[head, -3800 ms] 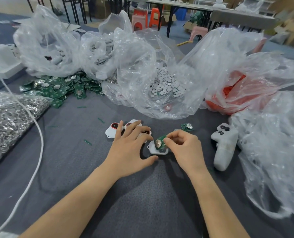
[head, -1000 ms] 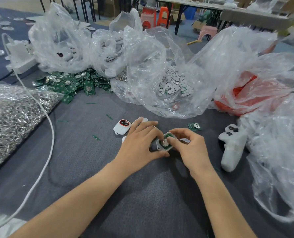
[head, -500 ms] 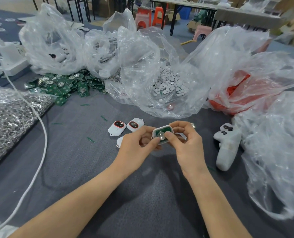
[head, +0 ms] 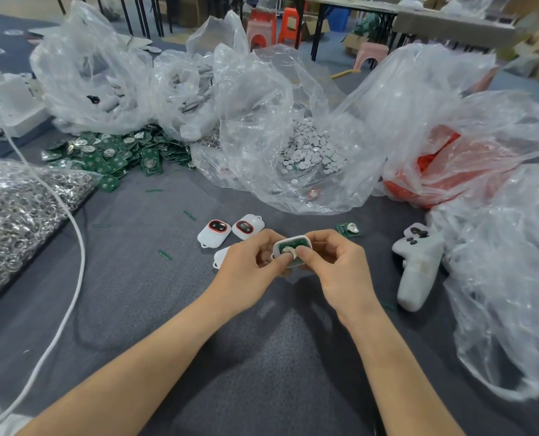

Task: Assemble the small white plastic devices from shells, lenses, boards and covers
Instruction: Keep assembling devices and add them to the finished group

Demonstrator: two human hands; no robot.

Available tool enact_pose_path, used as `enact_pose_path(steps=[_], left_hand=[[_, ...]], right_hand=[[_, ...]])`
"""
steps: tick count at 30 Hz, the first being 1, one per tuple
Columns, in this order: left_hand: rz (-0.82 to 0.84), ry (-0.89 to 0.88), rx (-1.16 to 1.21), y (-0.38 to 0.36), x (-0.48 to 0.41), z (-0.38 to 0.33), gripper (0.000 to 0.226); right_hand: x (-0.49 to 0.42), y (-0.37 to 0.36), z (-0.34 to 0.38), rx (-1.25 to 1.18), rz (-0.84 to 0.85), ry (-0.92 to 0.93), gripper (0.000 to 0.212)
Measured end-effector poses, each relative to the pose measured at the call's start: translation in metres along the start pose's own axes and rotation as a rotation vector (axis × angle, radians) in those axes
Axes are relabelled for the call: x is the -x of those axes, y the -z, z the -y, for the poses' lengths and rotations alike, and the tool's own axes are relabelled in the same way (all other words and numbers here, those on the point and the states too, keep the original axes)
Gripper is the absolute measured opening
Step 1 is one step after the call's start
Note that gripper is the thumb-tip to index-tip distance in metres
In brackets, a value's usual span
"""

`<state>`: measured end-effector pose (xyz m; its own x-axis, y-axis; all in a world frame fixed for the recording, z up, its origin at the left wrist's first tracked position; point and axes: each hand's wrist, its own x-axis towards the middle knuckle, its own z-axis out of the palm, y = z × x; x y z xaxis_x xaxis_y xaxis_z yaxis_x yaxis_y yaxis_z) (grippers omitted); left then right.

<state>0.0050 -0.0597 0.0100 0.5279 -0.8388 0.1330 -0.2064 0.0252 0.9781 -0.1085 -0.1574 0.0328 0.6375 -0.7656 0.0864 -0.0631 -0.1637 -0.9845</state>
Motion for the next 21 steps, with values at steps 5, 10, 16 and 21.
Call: enact_pose_path(steps=[5, 10, 16, 21], left_hand=[[0.026, 0.016, -0.007, 0.0016, -0.0016, 0.0004, 0.016], [0.081, -0.009, 0.076, 0.0067, -0.0032, 0.0007, 0.013], [0.117, -0.010, 0.073, 0.0070, -0.0035, 0.0022, 0.006], [0.111, -0.032, -0.009, 0.0057, -0.0015, 0.0017, 0.012]], right_hand=[[0.0004, -0.0011, 0.0005, 0.088, 0.013, 0.023, 0.023], [0.0030, -0.0010, 0.0032, -0.005, 0.017, 0.044, 0.016], [0.0022, -0.0004, 0.0028, 0.006, 0.041, 0.035, 0.020], [0.0010, -0.0009, 0.0012, 0.033, 0.059, 0.019, 0.024]])
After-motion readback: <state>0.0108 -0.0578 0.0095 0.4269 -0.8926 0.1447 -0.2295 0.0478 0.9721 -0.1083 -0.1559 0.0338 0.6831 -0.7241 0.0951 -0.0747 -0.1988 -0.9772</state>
